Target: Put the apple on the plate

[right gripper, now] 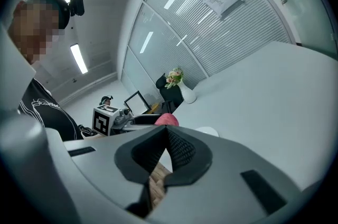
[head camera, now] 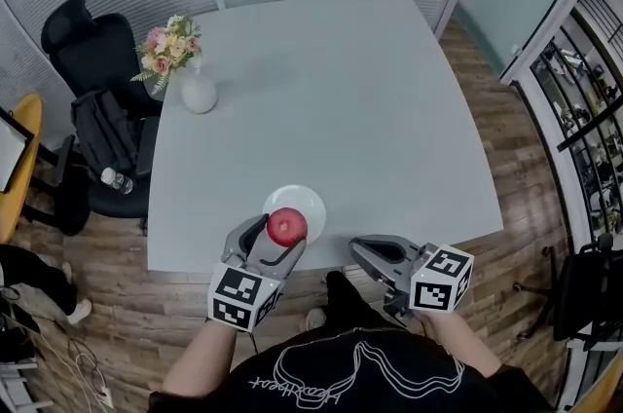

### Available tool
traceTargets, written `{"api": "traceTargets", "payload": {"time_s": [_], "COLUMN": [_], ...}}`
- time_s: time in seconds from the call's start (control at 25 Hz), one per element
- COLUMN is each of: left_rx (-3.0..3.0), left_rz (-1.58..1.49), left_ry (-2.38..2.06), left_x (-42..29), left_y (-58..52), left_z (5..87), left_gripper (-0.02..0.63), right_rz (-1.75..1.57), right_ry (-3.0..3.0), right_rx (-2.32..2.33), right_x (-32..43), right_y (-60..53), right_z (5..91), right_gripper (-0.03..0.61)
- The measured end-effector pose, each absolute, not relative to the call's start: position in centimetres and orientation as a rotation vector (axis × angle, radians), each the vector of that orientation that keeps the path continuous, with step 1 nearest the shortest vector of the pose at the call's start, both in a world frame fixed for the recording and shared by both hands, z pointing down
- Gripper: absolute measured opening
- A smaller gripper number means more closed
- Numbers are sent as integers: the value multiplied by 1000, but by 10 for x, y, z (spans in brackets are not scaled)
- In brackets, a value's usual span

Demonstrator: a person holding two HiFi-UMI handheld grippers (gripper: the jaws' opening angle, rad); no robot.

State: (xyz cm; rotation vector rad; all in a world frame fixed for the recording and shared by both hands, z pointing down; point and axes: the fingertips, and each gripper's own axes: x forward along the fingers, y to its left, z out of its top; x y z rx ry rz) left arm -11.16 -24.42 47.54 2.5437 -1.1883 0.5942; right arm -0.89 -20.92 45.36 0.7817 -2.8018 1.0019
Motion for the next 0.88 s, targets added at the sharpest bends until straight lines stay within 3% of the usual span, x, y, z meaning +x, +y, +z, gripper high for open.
{"api": "traceTargets", "payload": {"time_s": [0.88], "left_rx": [2498], "left_rz": [800], "left_ry": [-1209], "left_x": [-104], "left_y": [-286], "left_z": [555], "left_gripper": [316], "right_rz": [1103], "right_ry": [-2748], "right_rx": [754], "right_x": [3], "right_y": [-243], "right_z": [481], "right_gripper": [9]}}
